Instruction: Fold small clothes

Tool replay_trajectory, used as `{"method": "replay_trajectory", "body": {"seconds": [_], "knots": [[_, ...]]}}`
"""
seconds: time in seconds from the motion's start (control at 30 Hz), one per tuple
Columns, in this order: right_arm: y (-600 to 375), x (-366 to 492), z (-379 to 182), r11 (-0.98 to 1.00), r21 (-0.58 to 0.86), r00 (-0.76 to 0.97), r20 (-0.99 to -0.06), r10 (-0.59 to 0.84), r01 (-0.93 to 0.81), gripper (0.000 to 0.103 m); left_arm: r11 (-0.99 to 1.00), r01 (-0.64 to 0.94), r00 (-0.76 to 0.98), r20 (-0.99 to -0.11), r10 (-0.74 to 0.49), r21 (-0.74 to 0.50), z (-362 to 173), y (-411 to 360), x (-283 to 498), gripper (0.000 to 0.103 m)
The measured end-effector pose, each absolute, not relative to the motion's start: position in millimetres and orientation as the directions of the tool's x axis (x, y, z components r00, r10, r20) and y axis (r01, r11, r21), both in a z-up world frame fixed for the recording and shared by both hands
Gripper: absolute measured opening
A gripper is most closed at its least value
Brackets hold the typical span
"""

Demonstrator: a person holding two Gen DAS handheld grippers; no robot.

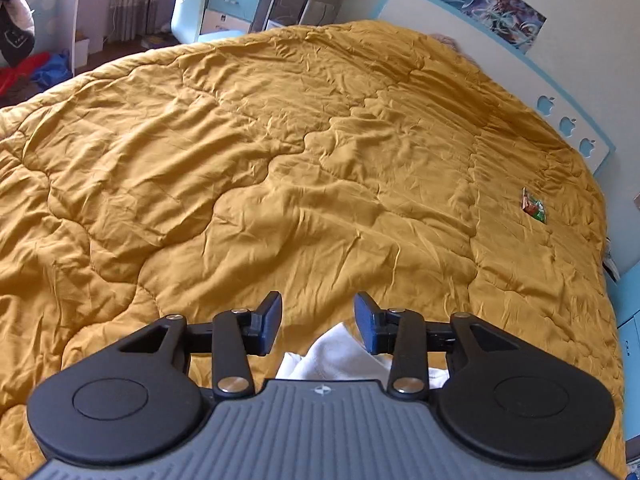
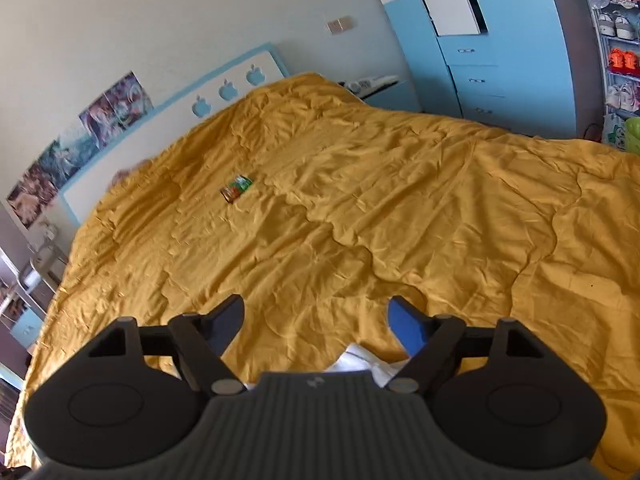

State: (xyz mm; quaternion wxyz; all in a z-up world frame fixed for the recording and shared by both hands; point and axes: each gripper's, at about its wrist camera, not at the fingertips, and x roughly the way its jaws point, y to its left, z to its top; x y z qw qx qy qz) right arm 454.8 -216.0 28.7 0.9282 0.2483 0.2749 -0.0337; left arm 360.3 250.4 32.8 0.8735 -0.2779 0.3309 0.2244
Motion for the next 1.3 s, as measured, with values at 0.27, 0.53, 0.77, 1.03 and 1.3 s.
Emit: {"method": "replay_trajectory", "body": {"seconds": [0.27, 0.53, 0.77, 1.03, 1.3], "knots": [[-223, 379, 8, 0.944, 0.323, 0.784, -0.569, 0.246, -0.062, 0.077, 0.949, -0.313, 0.742, -0.630, 0.229, -0.024, 23, 216, 308, 0.055], [-237, 275, -17, 0.920, 0.378, 0.690, -0.640, 0.337, -0.099, 0.075, 0.974, -0.193, 0.678, -0.700, 0.222, 0.121, 11, 191, 270, 0.055], [-251, 206, -37, 0.913, 0.405, 0.637, -0.694, 0.336, -0.040, 0.075, 0.987, -0.159, 0.622, -0.780, 0.071, -0.037, 14, 170, 223, 0.055], [-294, 166, -69, 0.765, 0.638, 0.630, -0.629, 0.454, 0.085, 0.075, 0.872, -0.263, 0.581, -0.790, -0.197, -0.412, -26, 159, 153, 0.054], [-328, 177, -103, 0.438, 0.876, 0.660, -0.452, 0.600, 0.202, 0.077, 0.567, -0.309, 0.724, -0.575, -0.380, -0.764, -92, 208, 138, 0.051]]}}
